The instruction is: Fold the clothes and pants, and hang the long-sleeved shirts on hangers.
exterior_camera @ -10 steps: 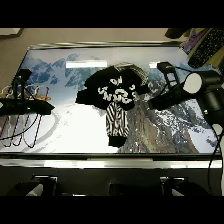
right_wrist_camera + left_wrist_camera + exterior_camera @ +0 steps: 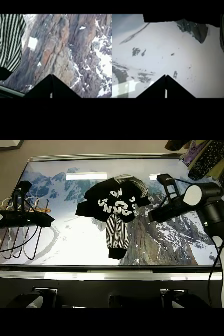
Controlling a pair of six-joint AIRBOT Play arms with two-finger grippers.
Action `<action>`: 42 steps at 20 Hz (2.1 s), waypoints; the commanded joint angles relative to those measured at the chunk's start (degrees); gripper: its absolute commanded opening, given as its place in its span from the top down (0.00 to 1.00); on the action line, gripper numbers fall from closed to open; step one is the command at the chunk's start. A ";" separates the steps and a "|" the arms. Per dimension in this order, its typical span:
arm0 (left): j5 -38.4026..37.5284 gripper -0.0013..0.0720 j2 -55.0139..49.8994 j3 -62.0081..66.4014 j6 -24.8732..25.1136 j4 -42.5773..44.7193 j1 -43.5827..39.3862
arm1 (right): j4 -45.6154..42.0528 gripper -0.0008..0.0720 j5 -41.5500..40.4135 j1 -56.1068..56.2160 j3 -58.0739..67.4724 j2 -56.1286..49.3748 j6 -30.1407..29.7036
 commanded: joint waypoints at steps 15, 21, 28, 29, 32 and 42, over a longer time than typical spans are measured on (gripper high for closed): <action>1.14 0.86 -0.55 -0.02 0.00 0.09 0.09 | 0.59 0.71 -4.17 0.07 -0.04 -0.20 0.13; 8.07 0.00 -5.51 -0.39 -18.78 0.59 1.90 | 20.70 0.03 -17.73 0.11 -17.38 -5.14 3.10; 17.11 0.00 -21.38 -0.37 -14.01 -16.63 4.04 | 39.67 0.06 -25.55 0.11 -22.05 -20.15 -4.92; 18.45 0.00 -23.04 -0.35 -12.79 -19.21 4.00 | 42.75 0.07 -24.98 0.13 -22.05 -21.16 -6.80; 21.07 0.00 -28.48 0.85 -10.73 -27.02 3.85 | 45.94 0.39 -23.34 0.11 -22.05 -22.32 -8.13; 26.88 0.00 -46.25 13.55 -10.51 -28.59 -2.64 | 41.79 0.94 -18.23 0.11 -21.99 -13.35 -4.31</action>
